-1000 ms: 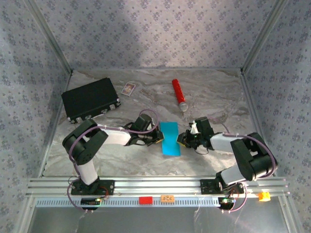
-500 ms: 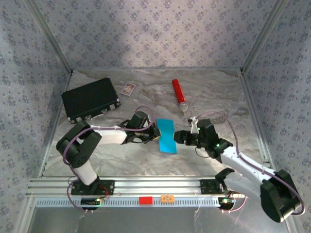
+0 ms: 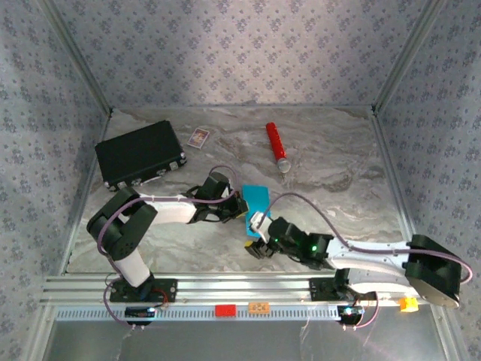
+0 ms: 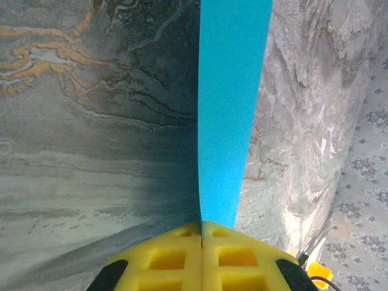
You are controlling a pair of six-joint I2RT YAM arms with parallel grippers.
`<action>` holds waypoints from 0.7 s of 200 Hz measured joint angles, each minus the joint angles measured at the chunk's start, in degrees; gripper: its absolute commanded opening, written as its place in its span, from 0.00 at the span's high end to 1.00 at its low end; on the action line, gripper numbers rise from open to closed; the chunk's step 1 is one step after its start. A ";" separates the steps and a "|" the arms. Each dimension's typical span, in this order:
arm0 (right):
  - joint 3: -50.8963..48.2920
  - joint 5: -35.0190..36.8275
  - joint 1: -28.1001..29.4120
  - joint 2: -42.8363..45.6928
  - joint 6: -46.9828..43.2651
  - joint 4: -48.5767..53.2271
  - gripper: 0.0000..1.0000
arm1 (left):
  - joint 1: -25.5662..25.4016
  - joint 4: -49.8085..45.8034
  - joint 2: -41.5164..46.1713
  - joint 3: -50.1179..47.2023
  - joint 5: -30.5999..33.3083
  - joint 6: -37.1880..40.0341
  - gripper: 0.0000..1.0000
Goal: Fold a paper plane with a square sheet of paper (pick it up from the middle)
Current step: Third fold the triangle at the center of the table.
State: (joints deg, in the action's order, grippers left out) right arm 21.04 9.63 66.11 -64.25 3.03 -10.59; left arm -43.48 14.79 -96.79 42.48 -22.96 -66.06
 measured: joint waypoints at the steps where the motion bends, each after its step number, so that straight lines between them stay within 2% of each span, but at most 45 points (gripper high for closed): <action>1: 0.00 0.37 0.24 -0.37 -0.26 -0.22 0.31 | 0.00 -0.02 0.00 -0.02 0.00 0.00 0.96; 49: 1.70 13.55 6.14 -12.63 -7.02 -5.53 0.32 | 0.00 0.07 0.00 -0.59 0.00 0.00 0.97; 92: 3.56 21.64 8.31 -17.07 -8.85 -8.63 0.55 | 0.00 0.17 0.00 -0.63 -0.02 -0.02 0.96; 140: 3.54 23.21 8.41 -15.45 -8.44 -7.54 0.68 | 0.00 0.22 0.00 -0.63 -0.02 -0.02 0.96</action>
State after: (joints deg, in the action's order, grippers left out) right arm 24.58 32.84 74.52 -79.70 -5.41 -18.13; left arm -43.48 15.00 -96.79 41.85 -22.98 -66.08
